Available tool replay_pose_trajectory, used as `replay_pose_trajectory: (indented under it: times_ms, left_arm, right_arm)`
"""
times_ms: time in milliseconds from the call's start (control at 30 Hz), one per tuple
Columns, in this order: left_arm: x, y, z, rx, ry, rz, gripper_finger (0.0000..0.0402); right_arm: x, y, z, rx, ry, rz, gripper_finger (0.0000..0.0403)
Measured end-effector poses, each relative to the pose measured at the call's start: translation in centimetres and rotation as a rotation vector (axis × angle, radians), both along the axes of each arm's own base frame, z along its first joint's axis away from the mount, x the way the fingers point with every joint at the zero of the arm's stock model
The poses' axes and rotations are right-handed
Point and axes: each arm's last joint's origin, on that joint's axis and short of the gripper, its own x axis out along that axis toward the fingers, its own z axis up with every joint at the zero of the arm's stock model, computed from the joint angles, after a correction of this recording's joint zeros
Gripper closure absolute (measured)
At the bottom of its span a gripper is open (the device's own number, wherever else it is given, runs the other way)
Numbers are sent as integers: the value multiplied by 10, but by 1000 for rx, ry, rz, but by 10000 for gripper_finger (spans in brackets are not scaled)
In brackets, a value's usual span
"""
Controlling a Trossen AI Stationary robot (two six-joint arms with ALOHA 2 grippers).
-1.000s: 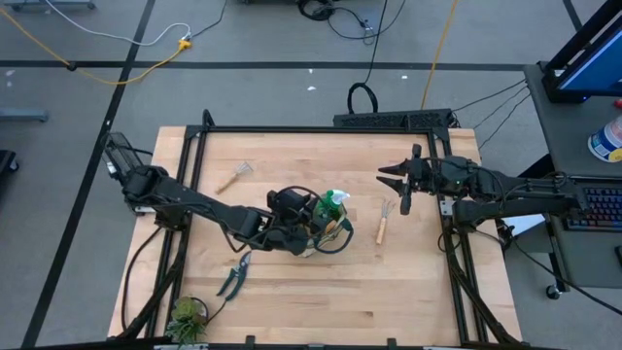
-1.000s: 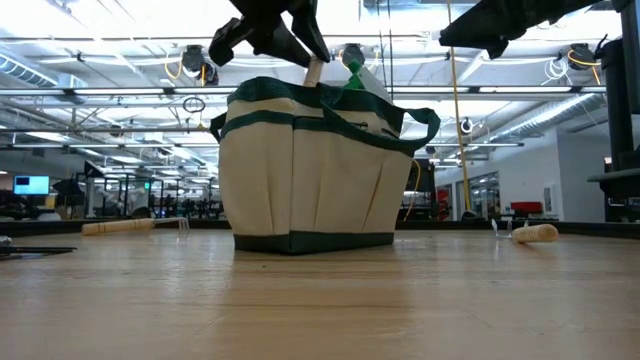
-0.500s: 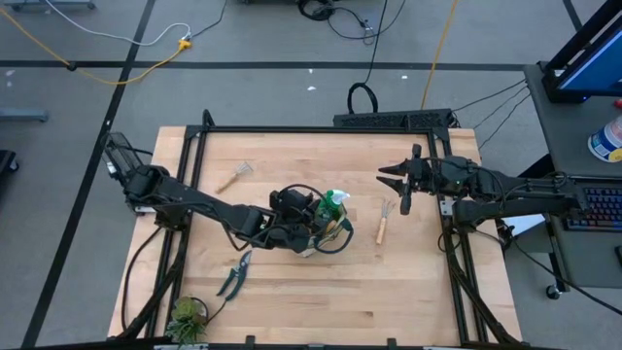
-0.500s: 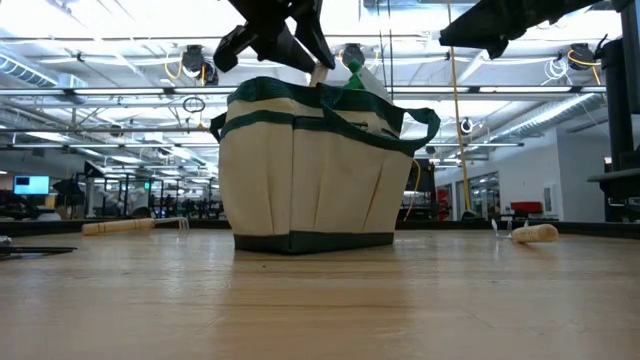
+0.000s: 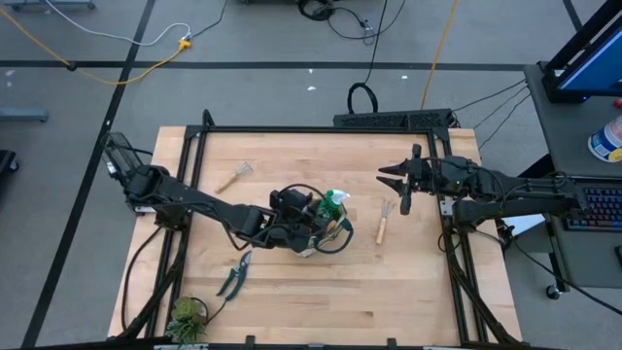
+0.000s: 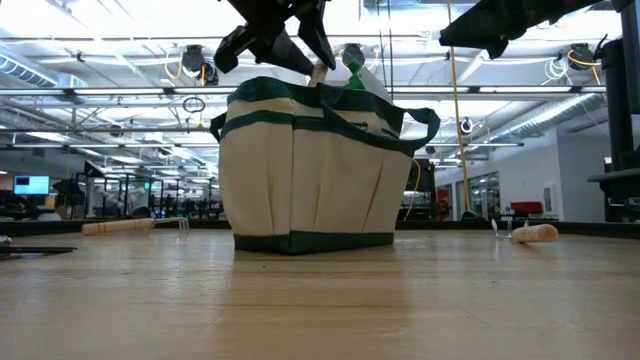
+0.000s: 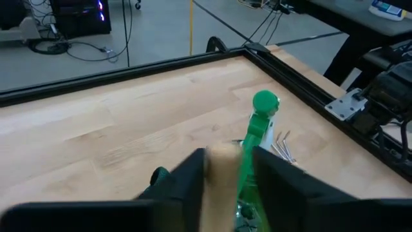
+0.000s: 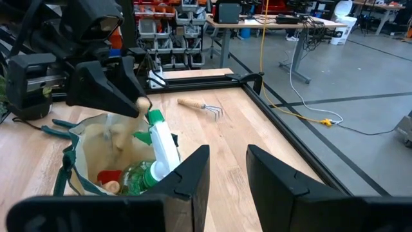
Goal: Pick & Place Garden tools in Gardening bag
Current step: Put the trowel into the gardening bag, then put the top hand rake into the gardening bag
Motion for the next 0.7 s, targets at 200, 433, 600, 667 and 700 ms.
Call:
replay_pose_trajectory:
  times_ms: [200, 433, 600, 667, 700]
  left_arm:
    - [0, 0, 0, 0, 1, 0, 171]
    - [0, -1, 0, -16, 5, -18, 138]
    - [-2, -2, 5, -11, 0, -31, 143]
    - [-5, -1, 12, 16, 4, -39, 147]
    - [-8, 0, 16, 37, 14, -42, 149]
  right_arm:
    - [0, 0, 0, 0, 0, 0, 307]
    - [0, 0, 0, 0, 0, 0, 307]
    - [0, 0, 0, 0, 0, 0, 307]
    - [0, 0, 0, 0, 0, 0, 307]
    - [0, 0, 0, 0, 0, 0, 307]
